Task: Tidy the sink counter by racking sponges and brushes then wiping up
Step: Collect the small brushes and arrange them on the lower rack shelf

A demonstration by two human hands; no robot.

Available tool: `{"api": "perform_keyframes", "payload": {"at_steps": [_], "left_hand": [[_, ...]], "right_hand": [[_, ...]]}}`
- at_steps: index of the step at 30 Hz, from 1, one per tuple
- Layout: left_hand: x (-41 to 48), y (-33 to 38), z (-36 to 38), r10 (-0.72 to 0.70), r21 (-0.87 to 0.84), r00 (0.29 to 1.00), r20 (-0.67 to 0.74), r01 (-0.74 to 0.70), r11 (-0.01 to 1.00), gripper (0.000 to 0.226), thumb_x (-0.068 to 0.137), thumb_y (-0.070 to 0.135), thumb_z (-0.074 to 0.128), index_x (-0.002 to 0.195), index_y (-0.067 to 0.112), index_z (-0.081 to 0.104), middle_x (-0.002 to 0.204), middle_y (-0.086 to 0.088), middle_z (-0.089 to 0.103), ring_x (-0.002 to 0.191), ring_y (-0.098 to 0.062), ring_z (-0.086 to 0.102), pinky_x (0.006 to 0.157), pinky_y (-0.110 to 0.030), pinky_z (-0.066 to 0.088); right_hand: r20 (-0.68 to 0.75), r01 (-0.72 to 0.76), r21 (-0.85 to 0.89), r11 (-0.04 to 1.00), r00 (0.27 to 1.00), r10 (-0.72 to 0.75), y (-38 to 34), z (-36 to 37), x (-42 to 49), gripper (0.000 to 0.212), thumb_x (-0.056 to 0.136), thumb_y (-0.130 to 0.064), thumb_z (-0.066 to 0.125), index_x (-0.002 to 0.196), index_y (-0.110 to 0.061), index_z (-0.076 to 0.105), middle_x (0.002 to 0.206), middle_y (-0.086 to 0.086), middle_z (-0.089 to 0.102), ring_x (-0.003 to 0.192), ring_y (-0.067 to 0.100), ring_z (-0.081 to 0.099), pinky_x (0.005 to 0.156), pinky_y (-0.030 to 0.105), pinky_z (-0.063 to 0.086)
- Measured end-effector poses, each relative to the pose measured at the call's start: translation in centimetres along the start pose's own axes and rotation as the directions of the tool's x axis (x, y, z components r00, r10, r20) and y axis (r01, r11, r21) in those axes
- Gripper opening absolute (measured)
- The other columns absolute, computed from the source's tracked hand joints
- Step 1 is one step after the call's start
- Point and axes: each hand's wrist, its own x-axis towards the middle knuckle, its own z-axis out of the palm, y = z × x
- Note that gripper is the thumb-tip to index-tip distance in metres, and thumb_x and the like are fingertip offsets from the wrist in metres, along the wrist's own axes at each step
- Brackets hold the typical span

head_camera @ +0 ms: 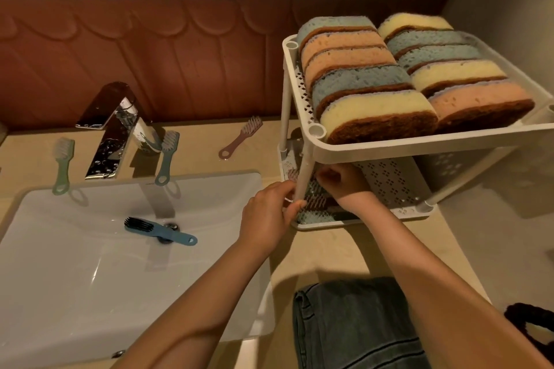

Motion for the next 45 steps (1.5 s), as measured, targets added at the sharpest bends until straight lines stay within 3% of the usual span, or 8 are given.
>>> {"api": "perform_keyframes", "payload": {"at_steps": [7, 16, 22, 28, 32, 37, 42, 45], "left_hand": [[0.5, -1.3, -3.2, -0.043, -0.092, 0.969, 0.243, 0.067, 0.994, 0.035, 0.087, 0.028, 0.061, 0.121, 0.022, 0.055, 0.110, 0.000, 0.065, 0.099, -0.015, 0.061, 0.087, -0.035, 0.051], [-2.7, -9.4, -8.7, -0.243, -0.171, 0.884, 0.398, 0.332, 0.928, 0.021, 0.091, 0.024, 0.055, 0.109, 0.014, 0.063, 0.100, -0.004, 0.065, 0.094, -0.020, 0.063, 0.077, -0.026, 0.047], [-4.4, -15.1, -11.4, -0.544, -0.523, 0.679, 0.493, 0.731, 0.439, 0.018, 0.095, 0.023, 0.048, 0.103, 0.016, 0.062, 0.100, -0.001, 0.067, 0.092, -0.015, 0.064, 0.077, -0.027, 0.047], [-4.5, -20.4, -12.8, -0.686, -0.647, 0.546, 0.480, 0.749, 0.144, 0.013, 0.093, 0.020, 0.050, 0.080, 0.017, 0.054, 0.073, 0.001, 0.055, 0.066, -0.011, 0.053, 0.050, -0.019, 0.043], [-3.0, -22.2, -13.2, -0.663, -0.653, 0.555, 0.502, 0.746, 0.130, 0.016, 0.095, 0.019, 0.045, 0.080, 0.017, 0.050, 0.072, 0.001, 0.049, 0.063, -0.010, 0.044, 0.054, -0.020, 0.032], [-1.3, -23.3, -12.9, -0.649, -0.689, 0.574, 0.499, 0.717, 0.105, 0.012, 0.095, 0.019, 0.047, 0.086, 0.012, 0.051, 0.080, -0.004, 0.052, 0.068, -0.012, 0.053, 0.042, -0.015, 0.043], [0.1, -23.3, -12.5, -0.608, -0.668, 0.599, 0.520, 0.729, 0.147, 0.018, 0.095, 0.030, 0.050, 0.104, 0.015, 0.055, 0.101, 0.000, 0.057, 0.101, -0.018, 0.060, 0.074, -0.025, 0.049], [0.5, -23.3, -12.3, -0.567, -0.692, 0.635, 0.524, 0.706, 0.150, 0.012, 0.093, 0.023, 0.052, 0.084, 0.018, 0.056, 0.088, 0.000, 0.053, 0.076, -0.013, 0.052, 0.062, -0.028, 0.039]], "right_hand": [[0.307, -0.034, -0.027, 0.999, 0.951, 0.041, -3.2, -1.2, -6.4, 0.012, 0.090, -0.021, 0.056, 0.086, -0.017, 0.067, 0.077, -0.002, 0.062, 0.081, 0.019, 0.059, 0.074, 0.029, 0.045], [0.413, -0.014, 0.008, 1.000, 0.911, 0.009, -8.0, 5.5, -6.6, 0.014, 0.090, -0.024, 0.056, 0.098, -0.021, 0.067, 0.079, -0.008, 0.063, 0.081, 0.008, 0.059, 0.087, 0.027, 0.048], [0.415, -0.069, 0.050, 0.996, 0.909, 0.042, -11.0, 10.3, -2.4, 0.025, 0.091, -0.021, 0.054, 0.116, -0.017, 0.057, 0.079, -0.001, 0.064, 0.070, 0.012, 0.063, 0.067, 0.024, 0.048], [0.270, -0.124, 0.073, 0.990, 0.958, 0.100, -13.2, 14.4, 3.1, 0.045, 0.091, -0.019, 0.052, 0.136, -0.017, 0.042, 0.099, 0.015, 0.068, 0.078, 0.026, 0.067, 0.070, 0.028, 0.051], [0.210, -0.117, -0.011, 0.993, 0.971, 0.117, -14.0, 16.2, 6.1, 0.051, 0.094, -0.013, 0.044, 0.142, -0.021, 0.030, 0.128, 0.012, 0.055, 0.085, 0.026, 0.064, 0.050, 0.016, 0.047], [0.148, -0.156, -0.086, 0.984, 0.975, 0.168, -13.5, 17.6, 7.5, 0.050, 0.092, -0.013, 0.047, 0.140, -0.020, 0.033, 0.123, 0.016, 0.056, 0.091, 0.033, 0.064, 0.079, 0.048, 0.055], [0.068, -0.193, -0.075, 0.978, 0.978, 0.198, -13.1, 18.6, 7.4, 0.043, 0.092, -0.013, 0.049, 0.134, -0.016, 0.039, 0.116, 0.013, 0.060, 0.093, 0.036, 0.064, 0.082, 0.044, 0.053], [0.051, -0.174, -0.041, 0.984, 0.983, 0.176, -12.5, 19.2, 7.1, 0.025, 0.091, -0.012, 0.048, 0.117, -0.011, 0.048, 0.106, 0.014, 0.063, 0.093, 0.037, 0.062, 0.081, 0.046, 0.052]]}}
